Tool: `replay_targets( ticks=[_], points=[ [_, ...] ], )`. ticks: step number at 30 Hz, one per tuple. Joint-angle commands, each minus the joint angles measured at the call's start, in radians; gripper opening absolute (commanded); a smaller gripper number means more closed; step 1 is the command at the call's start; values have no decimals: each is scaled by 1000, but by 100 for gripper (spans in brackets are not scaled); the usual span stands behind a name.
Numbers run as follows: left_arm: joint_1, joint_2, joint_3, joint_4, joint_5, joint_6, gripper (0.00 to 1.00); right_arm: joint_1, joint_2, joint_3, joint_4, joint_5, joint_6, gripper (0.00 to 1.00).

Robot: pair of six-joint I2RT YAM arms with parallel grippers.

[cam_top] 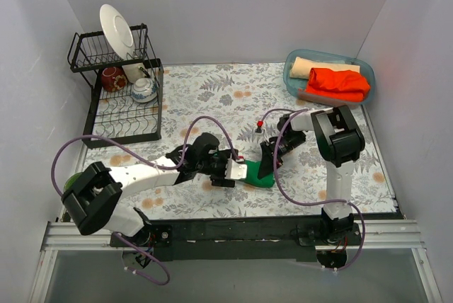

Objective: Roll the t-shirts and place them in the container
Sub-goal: Roll the T-shirt to the center of the board.

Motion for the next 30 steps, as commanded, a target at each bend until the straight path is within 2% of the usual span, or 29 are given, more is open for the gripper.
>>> replay_targets(
  ticks=[1,6,10,13,15,16,17,18,20,23,24,25,26,27,28,30],
  points=[
    [-30,57,-20,185,-39,109,65,-6,66,29,-150,11,-72,1],
    [-37,123,-17,196,11,171,66,-39,190,90,-319,-68,-178,1],
    [-39,197,18,166,48,180,65,-61,203,110,-319,-101,-173,1],
    [-39,263,70,115,77,166,61,-76,184,124,-318,-105,-175,3],
    [-37,316,113,69,103,163,58,-93,131,130,-304,-104,-169,17],
    [-37,338,137,-7,123,148,55,-99,112,133,-299,-87,-167,38],
    [-34,353,180,-34,133,136,54,-110,91,144,-299,-75,-167,84],
    [-33,378,200,-58,148,129,53,-118,39,145,-281,-58,-166,98],
    [-25,399,251,-117,182,91,50,-142,-23,138,-229,6,-111,99],
    [-7,442,314,-178,217,54,49,-188,-181,113,-44,126,15,99],
    [2,456,334,-196,226,47,48,-194,-275,86,71,163,36,99],
    [7,480,352,-228,234,36,48,-194,-329,64,130,245,56,98],
    [13,494,371,-242,260,10,48,-191,-387,31,187,284,78,99],
    [24,510,421,-265,277,-1,48,-191,-513,-50,269,322,101,99],
    [27,545,446,-308,286,-13,47,-187,-576,-102,396,399,113,99],
    [42,582,522,-368,324,-56,47,-152,-747,-239,492,459,100,99]
  ],
)
